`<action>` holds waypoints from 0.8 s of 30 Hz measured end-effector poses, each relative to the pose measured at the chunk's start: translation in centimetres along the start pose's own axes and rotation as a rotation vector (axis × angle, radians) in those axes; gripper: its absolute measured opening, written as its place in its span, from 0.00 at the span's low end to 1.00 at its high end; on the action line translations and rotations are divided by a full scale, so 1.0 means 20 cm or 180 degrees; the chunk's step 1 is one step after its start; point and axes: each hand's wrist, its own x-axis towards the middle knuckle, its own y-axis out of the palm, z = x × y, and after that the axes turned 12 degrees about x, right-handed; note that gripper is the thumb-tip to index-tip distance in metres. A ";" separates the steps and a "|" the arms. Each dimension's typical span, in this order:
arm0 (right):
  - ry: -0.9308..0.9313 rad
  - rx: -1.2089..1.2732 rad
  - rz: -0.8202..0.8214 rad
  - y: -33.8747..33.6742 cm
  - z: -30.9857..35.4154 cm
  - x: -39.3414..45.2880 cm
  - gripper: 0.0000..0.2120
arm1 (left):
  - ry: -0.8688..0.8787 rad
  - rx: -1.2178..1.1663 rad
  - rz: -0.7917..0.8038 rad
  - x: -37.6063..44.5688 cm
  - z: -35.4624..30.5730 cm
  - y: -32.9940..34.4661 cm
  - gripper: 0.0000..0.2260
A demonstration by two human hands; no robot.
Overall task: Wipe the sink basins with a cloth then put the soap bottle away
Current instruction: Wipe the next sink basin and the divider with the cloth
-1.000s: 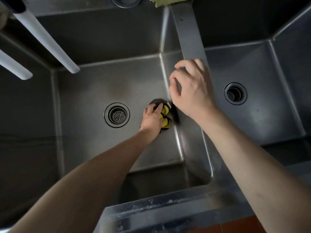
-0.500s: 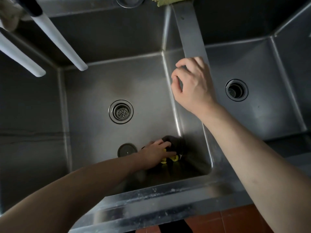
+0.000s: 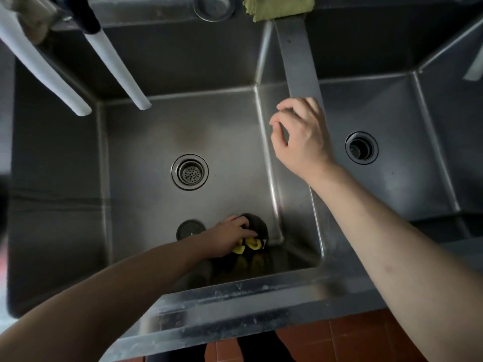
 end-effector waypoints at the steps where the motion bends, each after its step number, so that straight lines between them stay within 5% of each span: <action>1: 0.0011 0.0008 -0.0008 0.00 0.00 0.00 0.07 | -0.0084 -0.0223 0.0028 0.01 0.01 -0.01 0.26; 4: 0.0150 0.0044 -0.0083 -0.04 0.00 -0.01 0.08 | -0.0514 -0.1073 -0.0067 0.04 0.03 -0.09 0.26; 9: 0.0547 -0.0028 -0.0291 -0.15 0.02 -0.16 0.12 | -0.1681 -0.2586 -0.1242 0.09 -0.07 -0.28 0.24; 12: 0.0713 -0.0055 -0.0331 -0.16 0.03 -0.24 0.13 | -0.1774 -0.4337 -0.1827 0.18 -0.15 -0.46 0.18; 15: 0.0713 -0.0123 -0.0285 -0.14 0.04 -0.26 0.13 | -0.1934 -0.5307 -0.2132 0.39 -0.20 -0.54 0.18; 17: 0.0741 -0.0030 -0.0360 -0.13 0.04 -0.25 0.14 | -0.1955 -0.5530 -0.1982 0.60 -0.18 -0.42 0.21; 24: 0.0820 0.0085 -0.0424 -0.13 0.04 -0.24 0.12 | -0.2393 -0.4255 -0.1458 0.50 -0.41 -0.52 0.19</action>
